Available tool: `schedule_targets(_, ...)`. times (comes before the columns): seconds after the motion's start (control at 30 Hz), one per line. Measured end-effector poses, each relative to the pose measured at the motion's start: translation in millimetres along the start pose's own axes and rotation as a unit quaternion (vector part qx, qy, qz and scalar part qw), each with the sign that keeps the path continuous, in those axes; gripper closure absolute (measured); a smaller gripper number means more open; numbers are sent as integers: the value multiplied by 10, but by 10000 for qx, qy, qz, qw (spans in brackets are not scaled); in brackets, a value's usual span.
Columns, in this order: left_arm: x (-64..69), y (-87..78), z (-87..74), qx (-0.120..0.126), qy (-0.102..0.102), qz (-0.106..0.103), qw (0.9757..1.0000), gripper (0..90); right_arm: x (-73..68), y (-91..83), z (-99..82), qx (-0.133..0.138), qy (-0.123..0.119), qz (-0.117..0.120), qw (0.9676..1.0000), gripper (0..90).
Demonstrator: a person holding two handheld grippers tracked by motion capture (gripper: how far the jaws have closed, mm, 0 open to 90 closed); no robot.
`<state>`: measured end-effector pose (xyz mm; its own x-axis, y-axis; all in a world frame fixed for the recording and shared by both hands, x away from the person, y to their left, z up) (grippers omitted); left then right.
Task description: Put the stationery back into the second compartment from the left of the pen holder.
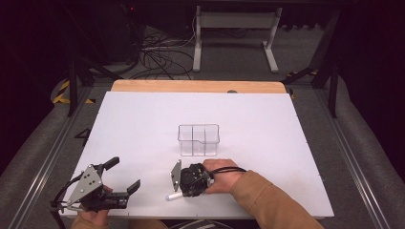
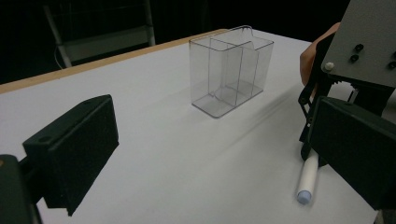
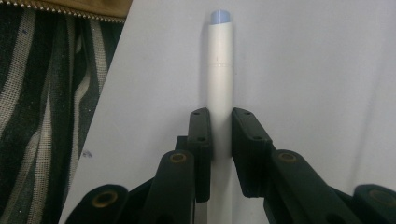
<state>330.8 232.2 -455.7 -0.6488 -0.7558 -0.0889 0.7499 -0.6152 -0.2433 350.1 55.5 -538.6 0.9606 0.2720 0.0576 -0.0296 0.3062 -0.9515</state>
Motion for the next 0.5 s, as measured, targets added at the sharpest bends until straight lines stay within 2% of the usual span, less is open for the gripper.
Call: schedule_targets(0.5,-9,-7,0,2,-15,9,10000,23,-8,-18,7,5,-172,-178,9997,788)
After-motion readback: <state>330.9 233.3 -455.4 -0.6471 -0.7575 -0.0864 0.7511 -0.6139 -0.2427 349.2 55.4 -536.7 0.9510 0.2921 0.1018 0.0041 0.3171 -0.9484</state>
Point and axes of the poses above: each handheld gripper's, and its own axes: y roughly forward along the jaws, z roughly out of its top, x roughly to its right, the point moved 10 cm from there along y, roughly forward along the jaws, and after that the axes turned 3 degrees about y, right-handed, at the moved point
